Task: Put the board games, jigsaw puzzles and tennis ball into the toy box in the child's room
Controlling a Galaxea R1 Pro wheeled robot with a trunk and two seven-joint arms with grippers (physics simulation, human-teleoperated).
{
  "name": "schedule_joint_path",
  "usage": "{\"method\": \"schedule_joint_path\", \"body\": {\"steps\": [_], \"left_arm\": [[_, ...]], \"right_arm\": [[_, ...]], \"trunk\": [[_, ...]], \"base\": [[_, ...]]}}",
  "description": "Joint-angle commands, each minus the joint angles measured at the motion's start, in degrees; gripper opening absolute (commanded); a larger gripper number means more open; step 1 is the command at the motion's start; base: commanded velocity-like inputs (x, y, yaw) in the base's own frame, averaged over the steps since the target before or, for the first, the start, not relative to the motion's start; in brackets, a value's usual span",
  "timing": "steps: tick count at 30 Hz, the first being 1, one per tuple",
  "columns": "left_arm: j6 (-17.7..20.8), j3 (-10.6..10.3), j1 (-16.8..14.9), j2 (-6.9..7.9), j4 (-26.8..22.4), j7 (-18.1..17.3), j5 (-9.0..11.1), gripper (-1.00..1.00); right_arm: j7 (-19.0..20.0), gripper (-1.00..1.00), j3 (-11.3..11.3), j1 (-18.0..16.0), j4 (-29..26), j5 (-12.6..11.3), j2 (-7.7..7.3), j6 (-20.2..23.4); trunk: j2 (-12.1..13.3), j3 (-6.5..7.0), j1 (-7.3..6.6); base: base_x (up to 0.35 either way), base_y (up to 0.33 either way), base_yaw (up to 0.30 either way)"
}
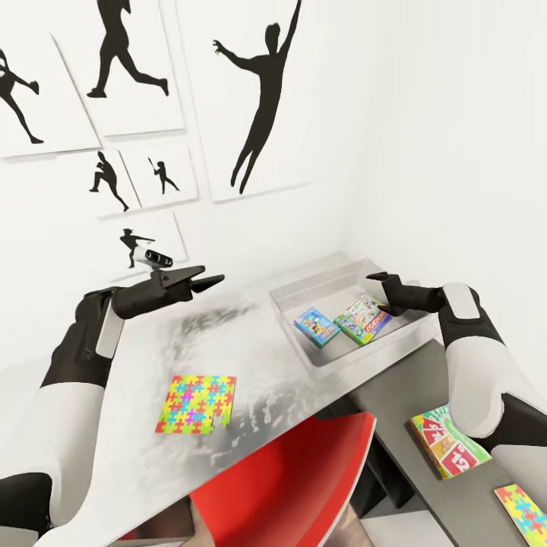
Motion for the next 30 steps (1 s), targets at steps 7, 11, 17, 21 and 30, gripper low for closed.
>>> {"method": "schedule_joint_path", "body": {"steps": [7, 11, 17, 21, 30], "left_arm": [[0.60, 0.71, -0.06, 0.01, 0.00, -0.17, 0.02, 1.00], [0.60, 0.78, -0.07, 0.01, 0.00, -0.17, 0.05, 1.00], [0.60, 0.80, -0.04, 0.01, 0.00, -0.17, 0.05, 1.00], [0.60, 0.80, -0.05, 0.01, 0.00, -0.17, 0.05, 1.00], [0.60, 0.80, -0.05, 0.03, 0.00, -0.17, 0.05, 1.00]], "right_arm": [[-0.58, 1.00, -0.16, -0.06, -0.04, -0.59, 0.08, 0.29], [-0.53, 1.00, -0.16, -0.06, -0.07, -0.60, 0.09, 0.35], [-0.51, 1.00, -0.09, 0.11, -2.01, -0.66, 0.21, 0.42], [-0.54, 1.00, -0.08, 0.18, -2.80, -0.67, 0.13, 0.49], [-0.50, 1.00, -0.07, 0.20, -3.09, -0.71, 0.17, 0.52]], "trunk": [[-0.10, 0.54, 0.04], [-0.10, 0.91, 0.04], [-0.10, 1.46, 0.04], [-0.10, 1.83, 0.04], [-0.10, 2.65, 0.04]], "base": [[-0.004, 0.000, 0.000], [-0.120, 0.000, 0.000], [-0.093, 0.000, 0.000], [-0.016, 0.000, 0.000], [-0.003, 0.000, -0.016]]}}
